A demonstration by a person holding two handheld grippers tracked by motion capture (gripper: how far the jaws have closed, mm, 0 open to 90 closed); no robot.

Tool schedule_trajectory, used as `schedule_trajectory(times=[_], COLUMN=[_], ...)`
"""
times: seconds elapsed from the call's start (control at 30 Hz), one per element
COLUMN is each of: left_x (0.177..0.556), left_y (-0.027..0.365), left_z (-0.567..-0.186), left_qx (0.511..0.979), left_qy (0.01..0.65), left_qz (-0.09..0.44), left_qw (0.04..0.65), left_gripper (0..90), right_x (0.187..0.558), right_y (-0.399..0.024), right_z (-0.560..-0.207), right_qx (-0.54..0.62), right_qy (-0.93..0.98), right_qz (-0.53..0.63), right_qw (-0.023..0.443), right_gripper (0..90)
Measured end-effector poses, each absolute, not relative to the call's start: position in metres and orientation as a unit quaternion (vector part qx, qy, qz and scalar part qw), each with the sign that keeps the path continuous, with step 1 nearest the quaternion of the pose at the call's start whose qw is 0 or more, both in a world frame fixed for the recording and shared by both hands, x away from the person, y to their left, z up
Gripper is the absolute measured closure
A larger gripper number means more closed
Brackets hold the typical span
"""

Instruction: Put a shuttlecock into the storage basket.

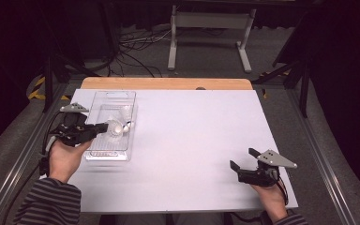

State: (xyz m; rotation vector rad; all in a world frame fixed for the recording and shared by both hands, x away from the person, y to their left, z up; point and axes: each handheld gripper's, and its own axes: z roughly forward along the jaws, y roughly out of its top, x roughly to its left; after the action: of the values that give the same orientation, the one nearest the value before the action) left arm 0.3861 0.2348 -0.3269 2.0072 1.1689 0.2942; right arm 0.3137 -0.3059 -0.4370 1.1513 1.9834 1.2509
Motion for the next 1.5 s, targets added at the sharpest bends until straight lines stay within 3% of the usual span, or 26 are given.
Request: schedule_trajectory(times=[0.5,1.5], left_x=[0.415,0.434], left_y=[0.247,0.278], left_z=[-0.336,-0.352], left_qx=[0.773,0.743], left_qy=[0.5,0.56], left_qz=[0.135,0.161], left_qw=[0.366,0.328], left_gripper=[89.7,89.4], right_x=[0.314,0.314], right_y=[-0.305,-0.304], right_z=[-0.437,-0.437], right_qx=[0.421,0.421], right_qy=[0.732,0.734], right_qz=[0.468,0.469], right_qw=[0.259,0.254], right_gripper=[10.3,10.2])
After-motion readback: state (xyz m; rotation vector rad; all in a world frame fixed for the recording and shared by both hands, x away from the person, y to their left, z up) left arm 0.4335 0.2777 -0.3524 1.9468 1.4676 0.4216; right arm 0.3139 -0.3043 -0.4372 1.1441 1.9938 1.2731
